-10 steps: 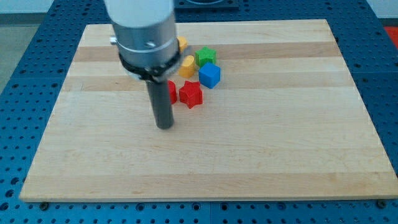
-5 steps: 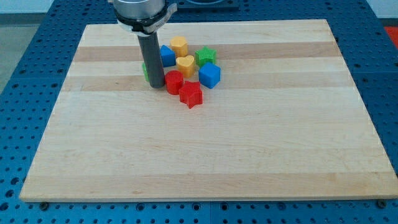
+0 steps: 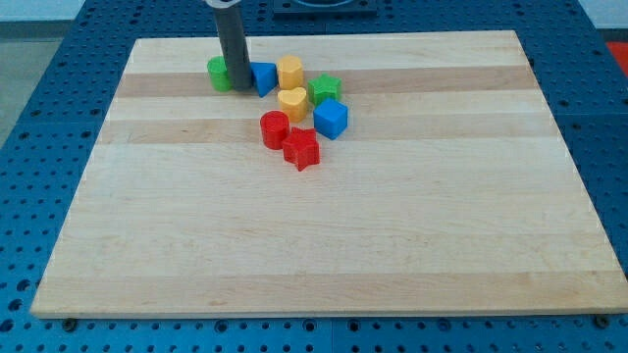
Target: Slide the green circle to the top left corner of the board
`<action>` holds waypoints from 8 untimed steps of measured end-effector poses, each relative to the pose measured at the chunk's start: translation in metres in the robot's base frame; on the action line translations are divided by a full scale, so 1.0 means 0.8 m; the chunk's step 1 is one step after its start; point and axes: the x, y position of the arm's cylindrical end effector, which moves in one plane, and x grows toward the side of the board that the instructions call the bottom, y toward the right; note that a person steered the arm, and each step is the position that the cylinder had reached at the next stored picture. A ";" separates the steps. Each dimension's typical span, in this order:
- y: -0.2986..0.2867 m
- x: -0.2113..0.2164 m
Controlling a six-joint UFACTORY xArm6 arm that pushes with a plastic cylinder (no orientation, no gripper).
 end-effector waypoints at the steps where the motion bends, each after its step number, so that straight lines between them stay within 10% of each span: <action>1: -0.040 -0.015; 8: -0.161 -0.063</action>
